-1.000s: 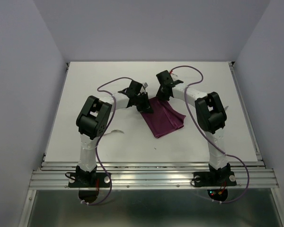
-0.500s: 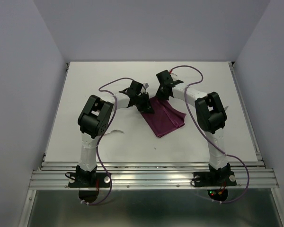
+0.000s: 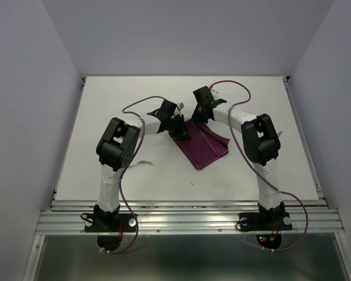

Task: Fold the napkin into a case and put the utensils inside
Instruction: Fold the lower triangle-folded napkin at the center of the board.

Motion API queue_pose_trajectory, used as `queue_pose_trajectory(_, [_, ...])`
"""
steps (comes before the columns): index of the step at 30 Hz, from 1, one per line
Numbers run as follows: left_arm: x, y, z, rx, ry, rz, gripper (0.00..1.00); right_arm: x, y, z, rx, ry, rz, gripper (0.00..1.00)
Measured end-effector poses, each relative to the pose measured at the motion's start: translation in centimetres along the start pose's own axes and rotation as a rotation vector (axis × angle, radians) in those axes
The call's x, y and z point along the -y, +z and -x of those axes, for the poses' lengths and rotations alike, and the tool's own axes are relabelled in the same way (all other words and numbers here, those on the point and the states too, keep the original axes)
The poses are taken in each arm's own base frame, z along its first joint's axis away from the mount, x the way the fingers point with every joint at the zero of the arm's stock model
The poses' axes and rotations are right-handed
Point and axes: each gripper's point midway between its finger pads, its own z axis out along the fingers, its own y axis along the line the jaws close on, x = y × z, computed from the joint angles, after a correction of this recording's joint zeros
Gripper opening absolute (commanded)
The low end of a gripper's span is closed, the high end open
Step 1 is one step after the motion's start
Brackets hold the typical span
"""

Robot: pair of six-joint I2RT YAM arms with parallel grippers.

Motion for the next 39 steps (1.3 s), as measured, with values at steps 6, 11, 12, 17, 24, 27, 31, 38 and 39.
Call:
queue_pose_trajectory(6, [0.1,0.1,-0.1,-0.004,0.000,-0.006,0.00,-0.1,0.0,-0.1,-0.005,-0.004,0.006,0.01])
queue_pose_trajectory(11, [0.2,0.2,0.0,-0.009,0.001,-0.016,0.00,-0.3,-0.1,-0.1,-0.009,-0.008,0.016,0.01])
queue_pose_trajectory(12, [0.3,0.3,0.0,-0.010,0.001,-0.019,0.00,-0.4,-0.1,0.0,-0.010,-0.008,0.020,0.01])
queue_pose_trajectory(17, [0.3,0.4,0.0,-0.012,0.002,-0.024,0.00,-1.0,-0.2,0.3,-0.002,-0.004,0.041,0.01])
queue_pose_trajectory(24, [0.3,0.4,0.0,-0.013,0.003,-0.026,0.00,-1.3,-0.3,0.5,-0.001,-0.003,0.051,0.01])
queue_pose_trajectory(27, [0.3,0.4,0.0,-0.012,0.003,-0.027,0.00,-1.8,-0.5,0.7,0.001,-0.001,0.067,0.01])
queue_pose_trajectory(31, [0.3,0.4,0.0,-0.012,0.003,-0.027,0.00,-2.1,-0.6,0.8,0.001,0.001,0.079,0.01])
queue_pose_trajectory(38, [0.4,0.4,0.0,-0.012,0.004,-0.029,0.00,-2.3,-0.6,0.7,-0.008,0.001,0.090,0.01])
queue_pose_trajectory(39, [0.4,0.4,0.0,-0.012,0.004,-0.029,0.00,-2.4,-0.6,0.7,-0.010,0.001,0.093,0.01])
